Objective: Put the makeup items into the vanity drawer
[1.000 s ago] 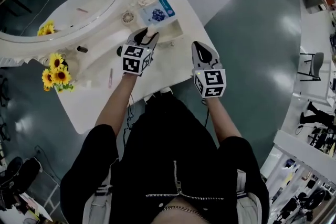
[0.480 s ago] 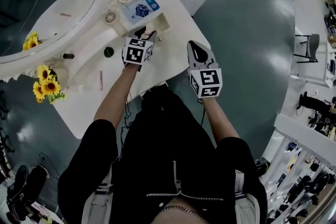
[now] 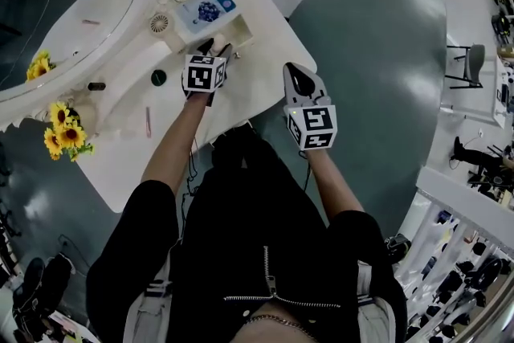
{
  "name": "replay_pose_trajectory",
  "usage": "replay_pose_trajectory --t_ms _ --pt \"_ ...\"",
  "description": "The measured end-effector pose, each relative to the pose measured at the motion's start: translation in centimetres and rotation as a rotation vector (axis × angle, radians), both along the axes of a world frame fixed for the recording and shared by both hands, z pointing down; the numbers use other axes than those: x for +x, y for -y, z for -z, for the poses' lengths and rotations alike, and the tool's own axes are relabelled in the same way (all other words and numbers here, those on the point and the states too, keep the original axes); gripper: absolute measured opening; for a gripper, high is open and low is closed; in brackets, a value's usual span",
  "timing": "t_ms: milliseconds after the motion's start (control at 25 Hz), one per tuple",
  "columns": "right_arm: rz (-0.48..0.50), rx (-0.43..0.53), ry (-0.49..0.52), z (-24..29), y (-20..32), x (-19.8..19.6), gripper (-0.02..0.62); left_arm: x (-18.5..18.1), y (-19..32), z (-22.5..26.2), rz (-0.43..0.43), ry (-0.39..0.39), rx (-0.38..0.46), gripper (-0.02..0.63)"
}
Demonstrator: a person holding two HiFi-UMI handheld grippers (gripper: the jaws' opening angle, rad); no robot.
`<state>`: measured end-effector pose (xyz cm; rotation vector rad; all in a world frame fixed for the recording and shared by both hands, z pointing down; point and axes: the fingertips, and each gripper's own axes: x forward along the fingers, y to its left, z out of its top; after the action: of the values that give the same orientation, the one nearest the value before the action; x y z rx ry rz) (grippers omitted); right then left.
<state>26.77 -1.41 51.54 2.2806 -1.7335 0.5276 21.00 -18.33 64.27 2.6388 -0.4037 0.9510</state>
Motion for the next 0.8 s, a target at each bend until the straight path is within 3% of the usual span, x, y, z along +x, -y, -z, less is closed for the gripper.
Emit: replay_pose_trajectory --t_ms 360,800 --pt "0.042 0.014 -0.003 0.5 1.6 -0.8 0.008 -1.1 0.3 2.1 0.031 -0.057 0.016 0.227" --pt "0.159 0.08 -0.036 3.4 6.8 -3.1 0.008 -5.7 3.2 10.2 0.142 -0.205 0.113 0.239"
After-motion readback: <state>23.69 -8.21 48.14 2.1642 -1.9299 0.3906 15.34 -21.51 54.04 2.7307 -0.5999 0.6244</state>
